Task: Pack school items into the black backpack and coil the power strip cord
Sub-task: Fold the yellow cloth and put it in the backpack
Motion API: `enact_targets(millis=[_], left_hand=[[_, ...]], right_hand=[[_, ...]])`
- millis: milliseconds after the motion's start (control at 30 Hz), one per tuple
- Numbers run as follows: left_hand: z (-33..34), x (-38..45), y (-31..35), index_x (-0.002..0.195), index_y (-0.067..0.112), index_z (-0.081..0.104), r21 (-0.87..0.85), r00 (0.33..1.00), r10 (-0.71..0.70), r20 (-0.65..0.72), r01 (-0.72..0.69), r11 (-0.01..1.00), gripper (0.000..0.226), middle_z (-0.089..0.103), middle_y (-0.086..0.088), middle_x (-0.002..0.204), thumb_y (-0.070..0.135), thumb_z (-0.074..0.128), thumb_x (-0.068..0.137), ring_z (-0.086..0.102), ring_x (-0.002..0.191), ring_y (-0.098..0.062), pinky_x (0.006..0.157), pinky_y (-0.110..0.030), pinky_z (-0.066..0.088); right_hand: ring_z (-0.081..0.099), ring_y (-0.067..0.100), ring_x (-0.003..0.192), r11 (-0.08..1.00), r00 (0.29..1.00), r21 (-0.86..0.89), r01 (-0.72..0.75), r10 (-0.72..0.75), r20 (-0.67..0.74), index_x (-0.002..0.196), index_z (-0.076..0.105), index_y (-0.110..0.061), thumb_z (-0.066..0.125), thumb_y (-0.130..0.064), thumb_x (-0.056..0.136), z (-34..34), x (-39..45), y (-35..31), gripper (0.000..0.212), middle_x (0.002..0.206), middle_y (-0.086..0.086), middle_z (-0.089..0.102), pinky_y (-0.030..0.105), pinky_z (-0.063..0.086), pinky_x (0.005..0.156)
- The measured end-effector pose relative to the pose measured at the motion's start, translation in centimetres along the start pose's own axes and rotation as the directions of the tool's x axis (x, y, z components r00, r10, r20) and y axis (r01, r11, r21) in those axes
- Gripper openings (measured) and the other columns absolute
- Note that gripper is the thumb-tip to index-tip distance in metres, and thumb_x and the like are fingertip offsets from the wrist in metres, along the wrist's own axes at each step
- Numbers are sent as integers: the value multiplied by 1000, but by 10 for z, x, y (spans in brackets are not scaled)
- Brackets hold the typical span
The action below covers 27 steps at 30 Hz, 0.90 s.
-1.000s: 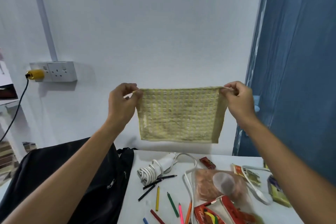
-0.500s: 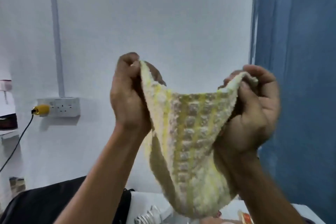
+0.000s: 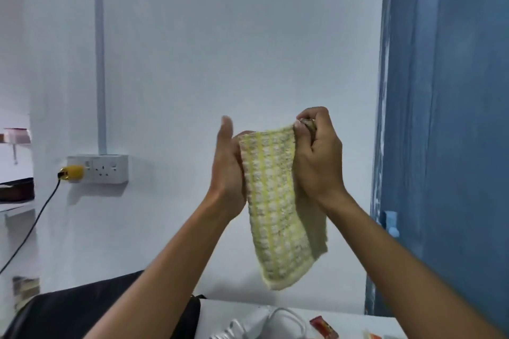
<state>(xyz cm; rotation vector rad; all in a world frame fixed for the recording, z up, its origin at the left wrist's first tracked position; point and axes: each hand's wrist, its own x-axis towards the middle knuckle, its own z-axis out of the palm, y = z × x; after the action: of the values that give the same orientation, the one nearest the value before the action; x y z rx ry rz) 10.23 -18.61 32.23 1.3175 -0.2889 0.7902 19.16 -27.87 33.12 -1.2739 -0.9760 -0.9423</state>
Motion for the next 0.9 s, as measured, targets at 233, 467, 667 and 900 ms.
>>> enact_targets(millis=[233, 467, 667, 900], left_hand=[[-39, -15, -76, 121, 0, 57, 108, 919, -358, 166, 343, 933, 50, 68, -19, 115, 10, 73, 74, 67, 104, -34, 83, -42, 57], [-54, -31, -124, 127, 2, 53, -136, 845, -529, 77, 534, 834, 43, 62, -26, 121, 5, 60, 85, 61, 110, -43, 91, -58, 50], [-77, -60, -165, 139, 8, 31, 84, 770, -618, -161, 634, 769, 77, 66, -21, 111, -6, 73, 76, 70, 93, -33, 80, -49, 57], [-102, -89, -180, 111, 25, 59, 585, 789, -608, -93, 537, 608, 73, 59, -21, 112, 9, 87, 45, 66, 94, -35, 79, -48, 58]], right_hand=[[55, 10, 67, 853, 863, 134, -504, 496, 94, 100, 57, -16, 58, -18, 92, -18, -13, 40, 9, 83, -2, 60, 29, 48, 63], [61, 32, 113, 23, 140, 163, -986, 641, 754, 132, 49, -18, 82, -54, 63, -48, -113, 103, 85, 124, 13, 62, 52, 45, 98], [66, 25, 81, 199, 256, 175, -964, 871, 420, 131, 43, -21, 76, 4, 72, -46, -165, 107, 72, 103, 19, 64, 33, 53, 68], [66, 22, 87, 326, 229, -95, -941, 815, 533, 109, 64, -14, 81, 4, 64, -57, -198, 100, 51, 102, 11, 64, 28, 55, 68]])
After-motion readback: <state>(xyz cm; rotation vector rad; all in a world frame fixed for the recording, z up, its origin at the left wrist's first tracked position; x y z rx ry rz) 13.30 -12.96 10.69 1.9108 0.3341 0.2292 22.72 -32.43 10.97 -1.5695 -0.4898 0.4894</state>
